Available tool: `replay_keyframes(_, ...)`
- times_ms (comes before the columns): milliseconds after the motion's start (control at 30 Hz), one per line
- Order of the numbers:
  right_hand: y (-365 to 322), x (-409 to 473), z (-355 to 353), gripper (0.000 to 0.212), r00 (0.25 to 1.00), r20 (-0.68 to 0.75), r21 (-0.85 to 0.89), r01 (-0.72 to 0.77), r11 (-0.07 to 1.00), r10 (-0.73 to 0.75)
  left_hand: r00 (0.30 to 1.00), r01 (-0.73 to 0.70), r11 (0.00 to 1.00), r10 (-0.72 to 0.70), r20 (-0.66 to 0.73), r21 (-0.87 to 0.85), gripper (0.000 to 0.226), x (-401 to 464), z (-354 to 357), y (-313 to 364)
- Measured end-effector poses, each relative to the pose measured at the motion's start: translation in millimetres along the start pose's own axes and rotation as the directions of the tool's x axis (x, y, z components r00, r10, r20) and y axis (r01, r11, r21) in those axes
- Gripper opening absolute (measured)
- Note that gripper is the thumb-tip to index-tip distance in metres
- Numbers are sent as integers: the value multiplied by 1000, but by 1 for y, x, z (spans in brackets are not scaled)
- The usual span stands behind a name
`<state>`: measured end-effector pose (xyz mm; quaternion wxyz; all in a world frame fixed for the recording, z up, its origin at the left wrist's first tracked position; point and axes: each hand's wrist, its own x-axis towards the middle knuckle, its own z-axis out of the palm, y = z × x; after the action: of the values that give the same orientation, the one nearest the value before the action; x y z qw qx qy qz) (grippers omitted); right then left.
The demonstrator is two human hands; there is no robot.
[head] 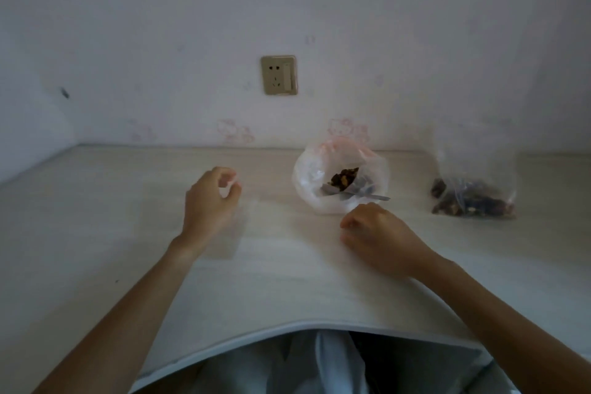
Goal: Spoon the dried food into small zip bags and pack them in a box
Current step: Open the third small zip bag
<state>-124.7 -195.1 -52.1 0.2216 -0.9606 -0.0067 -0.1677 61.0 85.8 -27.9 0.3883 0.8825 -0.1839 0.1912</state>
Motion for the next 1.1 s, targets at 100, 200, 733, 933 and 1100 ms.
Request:
replay_keyframes(100,-5,2,6,12,997,-54,-7,50,999,-50,940,211,894,-297,170,395,62,2,2,-27)
replay_keyframes(200,-8,3,9,7,994,-91,5,54,999,-54,948,172,868,-274,161,466,64,-4,11,-41)
replay_keyframes(733,-45,14,-7,4,993,-50,333,-85,939,108,965,-54,963,-18,-261,-265,5,-24,-1,18)
replay_keyframes(933,-80,25,-49,61,973,85,839,-185,512,214,911,-374,912,328,-251,-168,3,-52,5,88)
replay_keyframes(1100,-81,22,-60,22,975,-39,847,-84,524,219,821,-552,833,539,-188,-24,10,-64,16,119)
